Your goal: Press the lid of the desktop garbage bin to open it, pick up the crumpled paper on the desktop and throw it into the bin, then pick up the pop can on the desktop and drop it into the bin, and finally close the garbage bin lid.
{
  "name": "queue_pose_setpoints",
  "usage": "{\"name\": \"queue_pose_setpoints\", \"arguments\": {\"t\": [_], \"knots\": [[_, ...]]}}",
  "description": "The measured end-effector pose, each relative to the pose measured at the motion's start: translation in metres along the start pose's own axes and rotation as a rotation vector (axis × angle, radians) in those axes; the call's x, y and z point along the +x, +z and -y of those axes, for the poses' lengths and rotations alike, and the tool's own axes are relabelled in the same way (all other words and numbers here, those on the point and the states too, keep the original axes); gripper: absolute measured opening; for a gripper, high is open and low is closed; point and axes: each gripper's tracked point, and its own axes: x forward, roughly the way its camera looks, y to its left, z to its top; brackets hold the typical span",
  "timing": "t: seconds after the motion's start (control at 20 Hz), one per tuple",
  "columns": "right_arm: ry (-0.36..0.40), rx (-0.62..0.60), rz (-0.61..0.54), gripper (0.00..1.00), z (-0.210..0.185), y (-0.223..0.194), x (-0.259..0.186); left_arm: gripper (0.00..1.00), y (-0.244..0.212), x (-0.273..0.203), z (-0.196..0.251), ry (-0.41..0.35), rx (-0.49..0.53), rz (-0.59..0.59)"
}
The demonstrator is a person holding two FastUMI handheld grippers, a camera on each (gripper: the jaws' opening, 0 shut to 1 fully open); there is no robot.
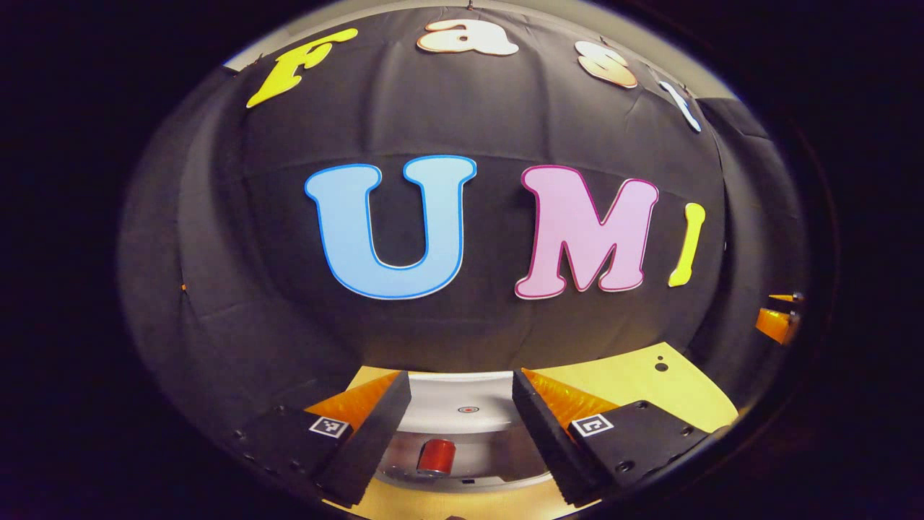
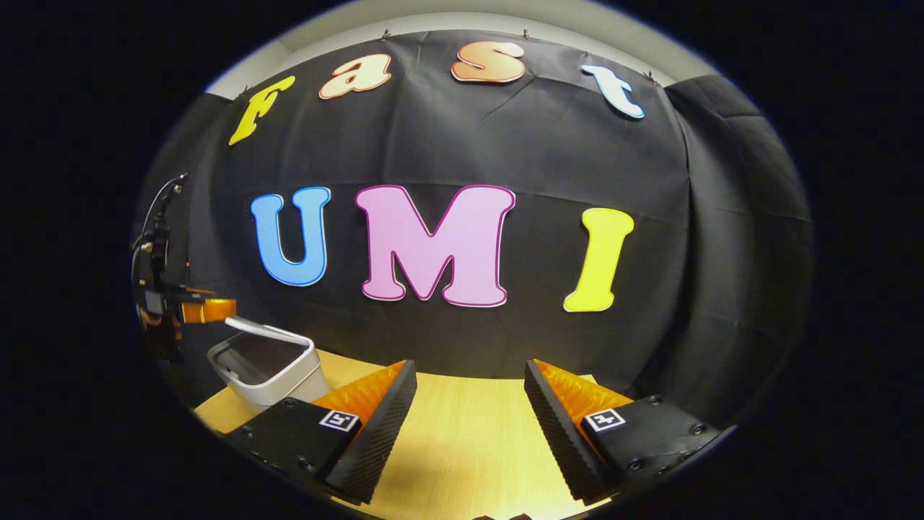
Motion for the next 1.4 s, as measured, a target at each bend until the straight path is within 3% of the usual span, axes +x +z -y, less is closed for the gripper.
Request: {"name": "queue_pose_setpoints", "arguments": {"t": [0.3,0.4,0.5,0.6,0.8,0.95,1.1,1.4], "knots": [[0.034,-0.042,-0.073,0.97,-0.031,-0.029,-0.008,0.99,-0.067,-0.006,0.000,0.013,-0.058,-0.027],[0.051,-0.064,-0.063,0.97,-0.041,-0.029,-0.011,0.99,-0.068,-0.005,0.001,0.007,-0.040,0.009],[0.054,-0.084,-0.066,0.97,-0.043,-0.034,-0.012,0.99,-0.086,-0.012,-0.004,0.020,0.011,-0.062],[0.058,-0.072,-0.078,0.97,-0.047,-0.040,-0.011,1.00,-0.085,-0.004,0.000,0.023,0.059,-0.048],[0.052,-0.058,-0.091,0.97,-0.047,-0.048,-0.011,0.99,-0.095,-0.002,0.004,0.011,0.071,-0.081],[0.056,-0.059,-0.083,0.97,-0.048,-0.051,-0.014,1.00,-0.095,-0.005,0.003,-0.025,0.084,-0.077],[0.050,-0.030,-0.076,0.97,-0.043,-0.053,-0.014,0.98,-0.088,-0.007,0.006,0.027,0.076,-0.054],[0.065,0.054,-0.016,0.97,-0.027,-0.038,-0.026,0.94,-0.021,-0.065,0.070,0.056,0.086,0.181]]}}
